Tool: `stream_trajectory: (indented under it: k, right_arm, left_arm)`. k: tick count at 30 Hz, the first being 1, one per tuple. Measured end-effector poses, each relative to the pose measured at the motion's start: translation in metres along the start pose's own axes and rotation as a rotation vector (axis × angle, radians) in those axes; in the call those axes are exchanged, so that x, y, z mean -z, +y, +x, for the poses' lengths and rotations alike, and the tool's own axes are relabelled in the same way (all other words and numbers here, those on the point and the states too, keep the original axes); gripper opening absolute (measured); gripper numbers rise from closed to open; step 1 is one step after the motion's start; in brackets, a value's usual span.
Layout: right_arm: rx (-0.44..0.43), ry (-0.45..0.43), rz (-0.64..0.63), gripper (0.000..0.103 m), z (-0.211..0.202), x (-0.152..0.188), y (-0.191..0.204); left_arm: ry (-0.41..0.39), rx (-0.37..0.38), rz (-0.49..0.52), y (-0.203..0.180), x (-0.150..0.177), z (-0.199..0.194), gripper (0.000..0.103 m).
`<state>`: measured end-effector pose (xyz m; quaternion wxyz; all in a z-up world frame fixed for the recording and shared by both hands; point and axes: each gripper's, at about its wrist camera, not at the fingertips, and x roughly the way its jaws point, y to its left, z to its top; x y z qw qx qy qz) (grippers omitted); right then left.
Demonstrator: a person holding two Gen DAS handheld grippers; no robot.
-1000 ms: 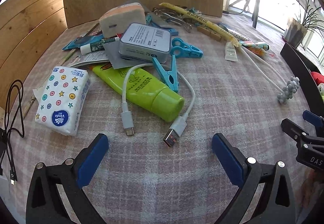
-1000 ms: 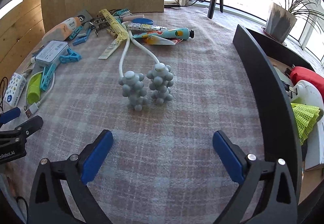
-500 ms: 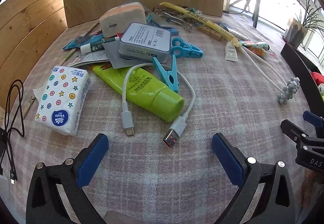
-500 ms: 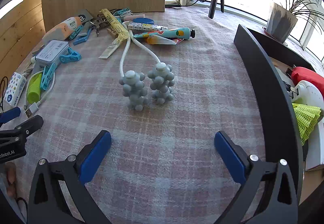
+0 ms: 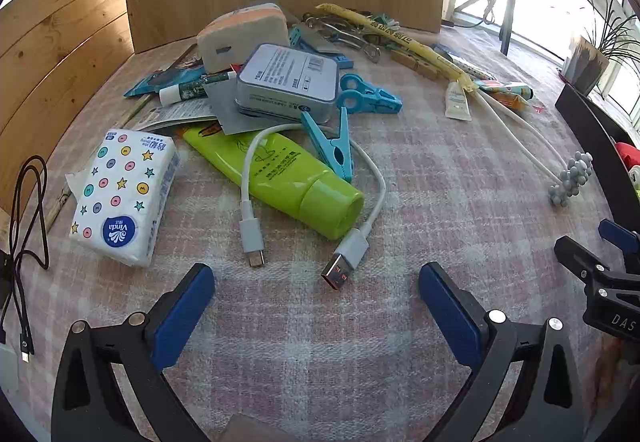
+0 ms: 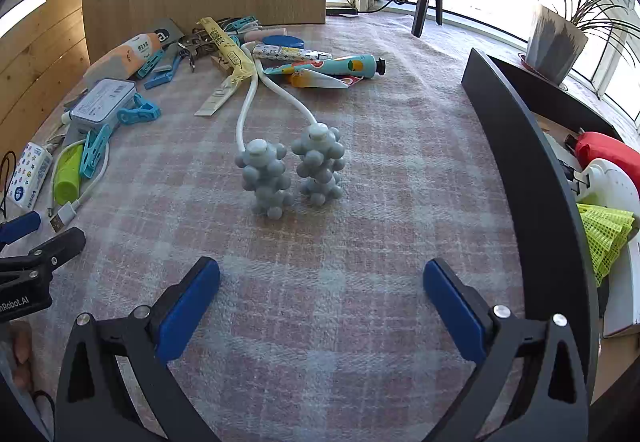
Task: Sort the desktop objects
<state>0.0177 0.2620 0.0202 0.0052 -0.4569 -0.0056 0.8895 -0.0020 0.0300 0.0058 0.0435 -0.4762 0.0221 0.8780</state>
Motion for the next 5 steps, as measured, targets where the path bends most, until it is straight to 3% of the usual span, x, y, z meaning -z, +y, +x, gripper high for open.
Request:
stream_trajectory:
  k: [5]
  right_arm:
    - [0.0, 0.0, 0.0, 0.103, 0.0, 0.0, -0.0001]
  left_arm:
    - [-0.001, 0.0, 0.0, -0.0005, 0.0019, -0.0016, 0.103]
